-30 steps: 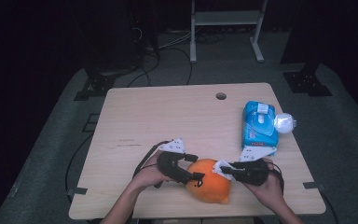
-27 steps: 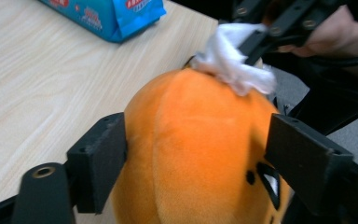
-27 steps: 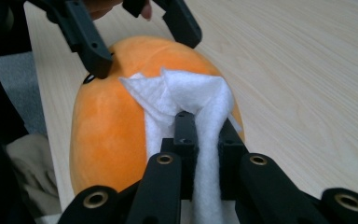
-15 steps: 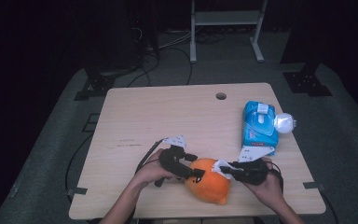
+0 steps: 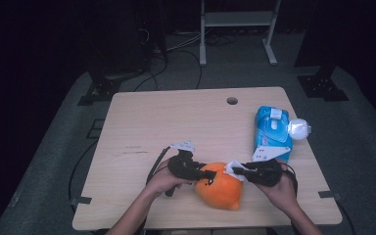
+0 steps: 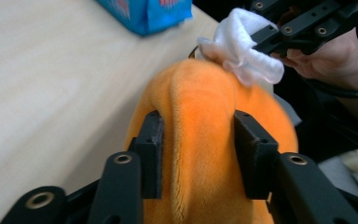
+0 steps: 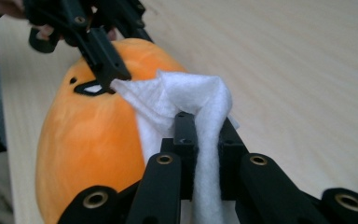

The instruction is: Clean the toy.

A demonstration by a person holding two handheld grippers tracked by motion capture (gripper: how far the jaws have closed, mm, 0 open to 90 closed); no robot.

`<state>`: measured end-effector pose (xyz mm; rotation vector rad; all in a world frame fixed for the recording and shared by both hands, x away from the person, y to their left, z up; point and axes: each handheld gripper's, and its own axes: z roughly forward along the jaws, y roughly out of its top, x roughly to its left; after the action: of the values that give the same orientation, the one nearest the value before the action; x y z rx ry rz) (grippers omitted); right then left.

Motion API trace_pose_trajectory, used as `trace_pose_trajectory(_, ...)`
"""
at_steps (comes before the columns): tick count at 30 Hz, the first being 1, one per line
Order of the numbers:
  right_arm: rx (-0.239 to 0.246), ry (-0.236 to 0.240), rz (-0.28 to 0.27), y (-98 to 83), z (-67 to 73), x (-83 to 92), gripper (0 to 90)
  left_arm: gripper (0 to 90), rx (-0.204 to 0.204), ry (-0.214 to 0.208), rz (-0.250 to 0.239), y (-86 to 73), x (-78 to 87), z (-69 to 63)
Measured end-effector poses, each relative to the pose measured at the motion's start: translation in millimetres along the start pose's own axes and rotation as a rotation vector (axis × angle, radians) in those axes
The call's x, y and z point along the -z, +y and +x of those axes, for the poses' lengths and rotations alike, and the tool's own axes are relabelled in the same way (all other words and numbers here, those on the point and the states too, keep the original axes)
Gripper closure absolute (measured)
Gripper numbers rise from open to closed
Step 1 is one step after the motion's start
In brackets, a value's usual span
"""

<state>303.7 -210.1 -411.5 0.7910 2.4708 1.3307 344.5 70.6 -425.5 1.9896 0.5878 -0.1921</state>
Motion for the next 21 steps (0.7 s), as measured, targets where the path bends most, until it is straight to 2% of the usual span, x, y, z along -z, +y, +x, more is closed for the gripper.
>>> trace_pose_trajectory(1, -0.007, -0.007, -0.012, 2.5, -2.8, 1.2, 81.7, 61.4, -0.025, 0.026, -0.016, 4.9, 1.4, -2.0)
trace_pose_trajectory(2, -0.014, -0.013, -0.025, 5.3, -5.8, 2.0, 81.7, 61.6, -0.025, 0.026, -0.016, 4.9, 1.4, -2.0)
trace_pose_trajectory(3, -0.021, -0.020, -0.035, 8.4, -9.0, 2.8, 81.7, 61.5, -0.097, 0.088, -0.048, 15.3, 3.9, -5.3)
trace_pose_trajectory(5, -0.035, -0.033, -0.067, 16.4, -17.1, 4.5, 81.7, 61.4, -0.162, 0.136, -0.081, 24.9, 6.3, -7.1)
trace_pose_trajectory(7, -0.052, -0.045, -0.103, 26.0, -27.4, 6.1, 81.8, 61.3, -0.217, 0.177, -0.114, 30.9, 6.4, -6.7)
trace_pose_trajectory(8, -0.052, -0.045, -0.103, 26.0, -27.4, 6.1, 81.8, 61.3, -0.217, 0.177, -0.114, 30.9, 6.4, -6.7)
trace_pose_trajectory(9, -0.071, -0.061, -0.132, 34.7, -38.2, 4.9, 81.7, 61.2, -0.269, 0.202, -0.137, 31.7, 4.0, -5.0)
trace_pose_trajectory(10, -0.088, -0.061, -0.140, 37.9, -42.9, 2.6, 81.7, 60.9, -0.286, 0.210, -0.140, 30.1, 1.9, -3.8)
trace_pose_trajectory(12, -0.098, -0.063, -0.122, 40.8, -50.0, -6.7, 81.7, 60.3, -0.297, 0.213, -0.134, 27.0, -0.7, -2.9)
trace_pose_trajectory(13, -0.106, -0.055, -0.102, 39.8, -51.9, -13.0, 81.7, 59.6, -0.310, 0.208, -0.091, 17.9, -6.3, -1.0)
trace_pose_trajectory(14, -0.106, -0.043, -0.073, 37.6, -52.0, -20.1, 81.7, 58.2, -0.313, 0.202, -0.086, 12.3, -8.4, -0.3)
trace_pose_trajectory(15, -0.094, -0.032, -0.046, 34.3, -49.7, -27.3, 81.8, 56.3, -0.285, 0.171, -0.098, 5.9, -6.4, 1.9)
trace_pose_trajectory(16, -0.094, -0.032, -0.046, 34.3, -49.7, -27.3, 81.8, 49.6, -0.285, 0.171, -0.098, 5.9, -6.4, 1.9)
trace_pose_trajectory(17, -0.086, -0.002, -0.041, 27.6, -43.2, -35.0, 82.1, 49.6, -0.278, 0.158, -0.099, 3.7, -4.5, 2.9)
trace_pose_trajectory(19, -0.089, 0.018, -0.056, 24.1, -38.4, -35.7, 82.2, 40.6, -0.272, 0.149, -0.104, -1.1, -0.5, 3.1)
trace_pose_trajectory(21, -0.073, 0.030, -0.065, 23.0, -31.8, -34.7, 82.2, 36.8, -0.268, 0.131, -0.100, -4.1, 4.5, 1.1)
